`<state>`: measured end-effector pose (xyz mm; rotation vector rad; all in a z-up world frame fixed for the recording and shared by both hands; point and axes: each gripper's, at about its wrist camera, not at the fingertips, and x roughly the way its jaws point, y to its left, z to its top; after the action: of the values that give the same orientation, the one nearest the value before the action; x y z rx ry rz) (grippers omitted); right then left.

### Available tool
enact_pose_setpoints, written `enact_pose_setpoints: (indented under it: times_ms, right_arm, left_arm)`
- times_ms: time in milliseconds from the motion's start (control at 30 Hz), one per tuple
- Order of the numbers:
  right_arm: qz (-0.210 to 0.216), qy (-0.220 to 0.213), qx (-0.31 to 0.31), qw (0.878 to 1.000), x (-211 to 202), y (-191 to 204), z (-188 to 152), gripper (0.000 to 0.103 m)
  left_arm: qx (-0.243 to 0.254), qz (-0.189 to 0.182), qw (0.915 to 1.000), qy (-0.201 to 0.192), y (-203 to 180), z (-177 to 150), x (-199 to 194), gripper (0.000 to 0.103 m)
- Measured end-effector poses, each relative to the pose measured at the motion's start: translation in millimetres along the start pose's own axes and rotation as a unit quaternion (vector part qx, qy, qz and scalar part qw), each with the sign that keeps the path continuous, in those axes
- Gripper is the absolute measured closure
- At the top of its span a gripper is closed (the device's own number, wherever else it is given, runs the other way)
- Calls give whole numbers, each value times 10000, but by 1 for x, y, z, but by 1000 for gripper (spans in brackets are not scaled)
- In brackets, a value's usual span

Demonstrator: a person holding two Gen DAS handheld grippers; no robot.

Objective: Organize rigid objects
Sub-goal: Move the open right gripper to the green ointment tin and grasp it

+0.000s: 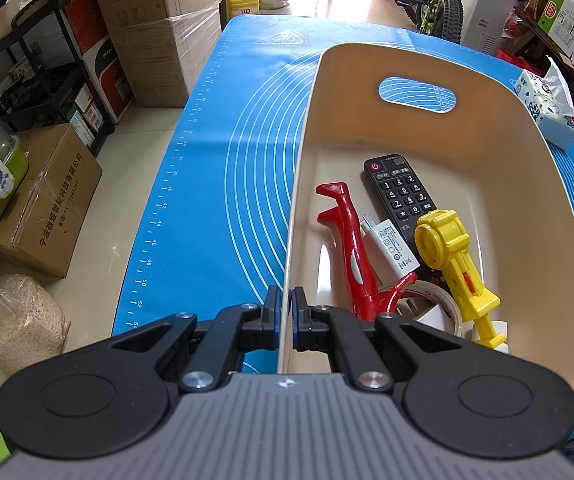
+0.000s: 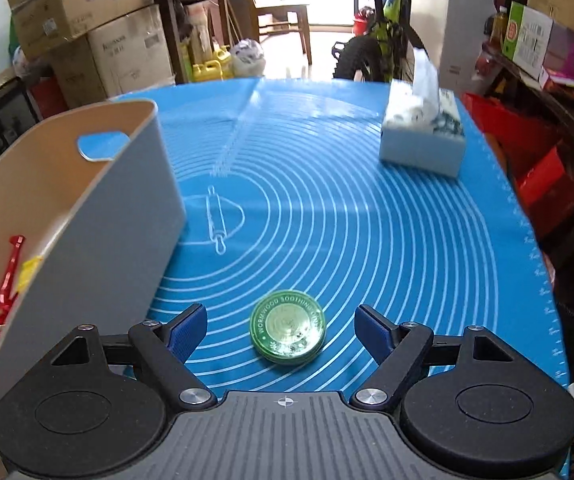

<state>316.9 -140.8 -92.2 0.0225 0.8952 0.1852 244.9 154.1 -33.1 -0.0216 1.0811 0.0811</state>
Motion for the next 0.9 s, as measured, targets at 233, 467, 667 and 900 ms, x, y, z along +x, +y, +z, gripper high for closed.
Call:
enact_pose_setpoints:
  times_ms: [233,467,667,900]
  right_arm:
    - [-44,51,213,9997,24,-3,-6,20]
    - [-113,-77,290,9995,34,2,-10,22]
    - [-391,-174,166,9989,31,4,-14,44]
    - [-469,-197,118,9986,27,0,-15,49]
  left_arm:
    - [-1,1,10000,0,0,0,0,96]
    - [2,5,10000,0,0,0,0,96]
    - [1,4,10000,-1,0,0,0,96]
    - [4,7,10000,-1,0,0,0,96]
